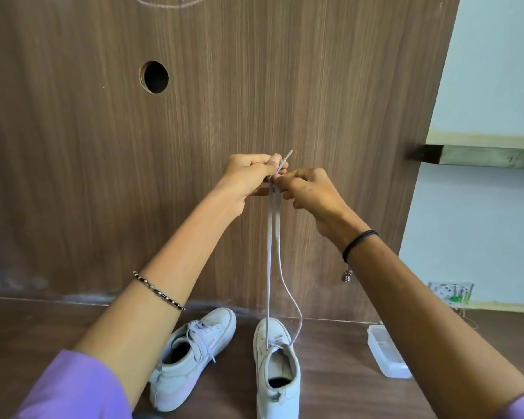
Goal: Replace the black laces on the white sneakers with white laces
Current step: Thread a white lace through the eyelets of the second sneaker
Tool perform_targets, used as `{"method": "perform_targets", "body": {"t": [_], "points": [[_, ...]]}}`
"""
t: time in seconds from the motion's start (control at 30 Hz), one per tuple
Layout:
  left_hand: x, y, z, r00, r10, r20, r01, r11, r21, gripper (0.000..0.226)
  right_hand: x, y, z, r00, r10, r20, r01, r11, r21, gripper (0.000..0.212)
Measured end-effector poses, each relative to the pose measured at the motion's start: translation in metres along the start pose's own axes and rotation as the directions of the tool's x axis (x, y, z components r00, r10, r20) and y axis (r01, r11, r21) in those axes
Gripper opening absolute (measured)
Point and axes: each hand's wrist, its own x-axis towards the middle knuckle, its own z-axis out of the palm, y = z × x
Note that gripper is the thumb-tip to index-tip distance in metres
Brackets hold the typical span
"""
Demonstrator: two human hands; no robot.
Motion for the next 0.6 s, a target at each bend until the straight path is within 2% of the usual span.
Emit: {"method": "perform_targets", "body": {"t": [0.1, 0.4, 0.6], "points": [[0.0, -0.004, 0.002, 0.999, 0.023, 0.034, -0.024, 0.999, 0.032, 0.019, -0.002, -0.001, -0.002, 1.0, 0.025, 0.019, -0.026, 0.998, 0.051, 0.041], [0.001, -0.01, 0.008, 0.996, 0.079, -0.036, -0.075, 0.993, 0.089, 0.022, -0.003, 0.006, -0.007, 0.999, 0.009, 0.037, -0.013, 0.995, 0.102, 0.025], [0.001, -0.013, 0.009, 0.995, 0.075, -0.066, -0.077, 0.997, -0.031, 0.016, 0.003, -0.008, -0.011, 0.996, -0.071, -0.054, 0.08, 0.98, 0.184, 0.011]]}}
